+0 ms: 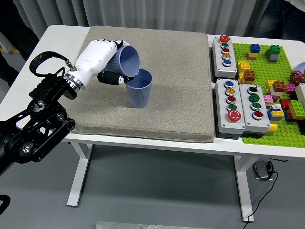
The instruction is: Pick cup pour cup place
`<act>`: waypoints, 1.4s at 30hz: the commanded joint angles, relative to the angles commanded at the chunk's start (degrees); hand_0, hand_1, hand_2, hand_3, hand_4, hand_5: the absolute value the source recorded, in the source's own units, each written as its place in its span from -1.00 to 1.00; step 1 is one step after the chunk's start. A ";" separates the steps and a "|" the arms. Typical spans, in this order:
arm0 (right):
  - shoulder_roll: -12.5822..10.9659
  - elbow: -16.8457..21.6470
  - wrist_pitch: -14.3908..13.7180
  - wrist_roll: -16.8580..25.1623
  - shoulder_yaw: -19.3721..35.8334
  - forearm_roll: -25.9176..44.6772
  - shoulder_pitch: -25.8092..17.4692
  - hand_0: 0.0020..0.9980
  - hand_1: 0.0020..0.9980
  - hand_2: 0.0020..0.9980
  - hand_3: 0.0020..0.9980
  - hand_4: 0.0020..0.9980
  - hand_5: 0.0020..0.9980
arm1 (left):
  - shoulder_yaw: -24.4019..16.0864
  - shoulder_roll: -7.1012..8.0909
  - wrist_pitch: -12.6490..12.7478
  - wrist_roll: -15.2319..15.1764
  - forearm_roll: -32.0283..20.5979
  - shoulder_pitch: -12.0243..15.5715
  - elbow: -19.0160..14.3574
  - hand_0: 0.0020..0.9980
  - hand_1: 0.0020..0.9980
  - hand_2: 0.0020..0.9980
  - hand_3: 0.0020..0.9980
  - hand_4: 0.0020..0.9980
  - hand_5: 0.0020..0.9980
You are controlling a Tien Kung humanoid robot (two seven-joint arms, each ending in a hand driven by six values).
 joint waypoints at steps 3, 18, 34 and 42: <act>-0.02 0.00 0.00 0.00 0.03 -0.02 0.09 0.40 0.27 0.19 0.19 -1.00 -0.50 | 0.53 0.36 -0.16 0.30 1.81 -0.33 -0.05 0.32 0.17 0.19 0.11 0.66 -0.57; -0.13 0.03 -0.11 -0.04 -0.12 0.31 0.34 0.40 0.27 0.19 0.19 -1.00 -0.50 | 5.39 3.33 -0.55 1.37 5.99 -3.35 -0.87 0.31 0.17 0.19 0.11 0.65 -0.57; -0.22 0.02 -0.22 -0.02 -0.21 0.48 0.55 0.40 0.27 0.18 0.19 -1.00 -0.51 | 7.84 4.55 -0.95 1.91 7.20 -5.22 -0.96 0.29 0.17 0.18 0.11 0.64 -0.56; -0.20 0.03 -0.25 -0.04 -0.29 0.61 0.48 0.40 0.27 0.18 0.19 -1.00 -0.51 | 9.06 4.92 -0.70 2.26 8.07 -6.13 -0.95 0.29 0.17 0.18 0.11 0.64 -0.56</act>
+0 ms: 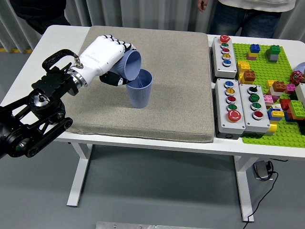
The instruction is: Pick cup pour cup place
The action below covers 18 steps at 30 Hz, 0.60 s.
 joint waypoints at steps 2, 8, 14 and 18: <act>0.00 0.00 -0.02 0.00 -0.04 0.07 -0.04 0.40 0.27 0.18 0.19 -1.00 -0.51 | 0.39 0.25 0.05 0.18 0.44 -0.41 -0.09 0.29 0.17 0.18 0.11 0.64 -0.56; -0.04 0.01 -0.01 0.00 -0.10 0.08 -0.13 0.40 0.27 0.18 0.19 -1.00 -0.51 | 1.69 0.92 -0.28 0.45 0.88 -1.63 -0.23 0.29 0.17 0.18 0.11 0.64 -0.55; -0.06 0.03 -0.07 -0.01 -0.22 0.27 -0.12 0.40 0.27 0.18 0.19 -1.00 -0.51 | 3.83 1.75 -0.47 0.85 1.16 -3.18 -0.28 0.29 0.16 0.18 0.11 0.64 -0.55; -0.06 0.03 -0.06 -0.03 -0.19 0.18 -0.17 0.40 0.27 0.18 0.19 -1.00 -0.51 | 5.08 2.28 -0.28 1.19 1.16 -3.83 -0.18 0.29 0.16 0.18 0.11 0.63 -0.55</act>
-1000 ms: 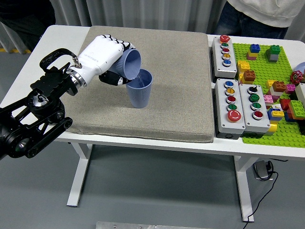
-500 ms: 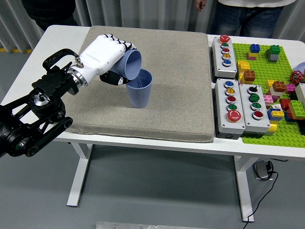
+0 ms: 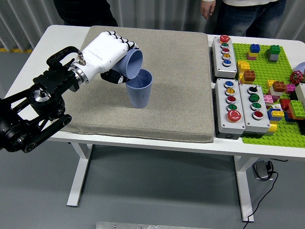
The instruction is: Pick cup pour cup place
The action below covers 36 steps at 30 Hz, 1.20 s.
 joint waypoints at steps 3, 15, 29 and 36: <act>-0.01 0.00 0.01 0.00 0.01 -0.02 -0.06 0.40 0.27 0.18 0.19 -1.00 -0.51 | 0.33 0.19 0.08 0.27 0.00 -0.15 -0.05 0.29 0.16 0.18 0.11 0.63 -0.55; -0.11 -0.01 -0.01 0.02 -0.01 0.08 0.21 0.40 0.27 0.18 0.19 -1.00 -0.51 | 2.26 1.03 0.01 0.41 0.00 -1.87 -0.33 0.27 0.16 0.18 0.10 0.63 -0.56; -0.07 0.00 -0.03 0.00 0.16 0.02 0.35 0.40 0.27 0.18 0.19 -1.00 -0.52 | -0.40 0.90 4.28 -1.49 -7.99 0.21 0.62 0.26 0.16 0.17 0.10 0.62 -0.57; 0.03 0.02 0.06 -0.04 0.52 -0.51 0.36 0.40 0.27 0.18 0.19 -1.00 -0.52 | -4.52 -0.47 9.92 -7.03 -25.07 4.32 2.04 0.26 0.15 0.17 0.10 0.62 -0.57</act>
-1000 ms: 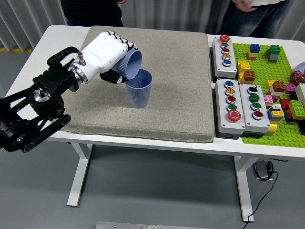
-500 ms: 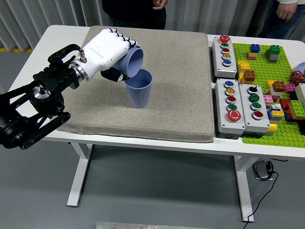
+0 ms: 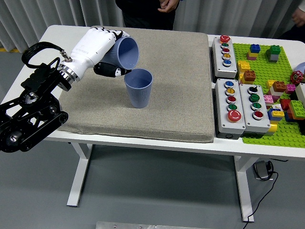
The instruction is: Pick cup pour cup place
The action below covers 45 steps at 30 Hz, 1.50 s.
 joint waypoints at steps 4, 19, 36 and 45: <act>0.07 0.02 0.04 -0.05 0.16 -0.21 0.00 0.40 0.27 0.19 0.19 -1.00 -0.52 | -4.04 -1.82 0.74 -4.56 -9.68 3.19 0.46 0.26 0.15 0.17 0.09 0.62 -0.57; 0.52 0.15 0.19 -0.40 0.51 -0.96 -0.77 0.40 0.27 0.19 0.19 -1.00 -0.52 | -16.06 -10.04 -3.23 -13.85 -45.81 13.48 3.87 0.28 0.16 0.17 0.09 0.62 -0.56; 0.77 0.15 0.28 -0.39 0.71 -1.40 -1.22 0.40 0.27 0.19 0.19 -1.00 -0.51 | -13.23 -15.49 10.47 -18.41 -42.91 15.47 8.80 0.29 0.20 0.19 0.09 0.64 -0.53; 0.85 0.15 0.26 -0.39 0.75 -1.43 -0.94 0.40 0.27 0.19 0.19 -1.00 -0.51 | -10.62 -17.24 15.07 -23.89 -45.57 14.86 15.23 0.31 0.27 0.22 0.10 0.64 -0.50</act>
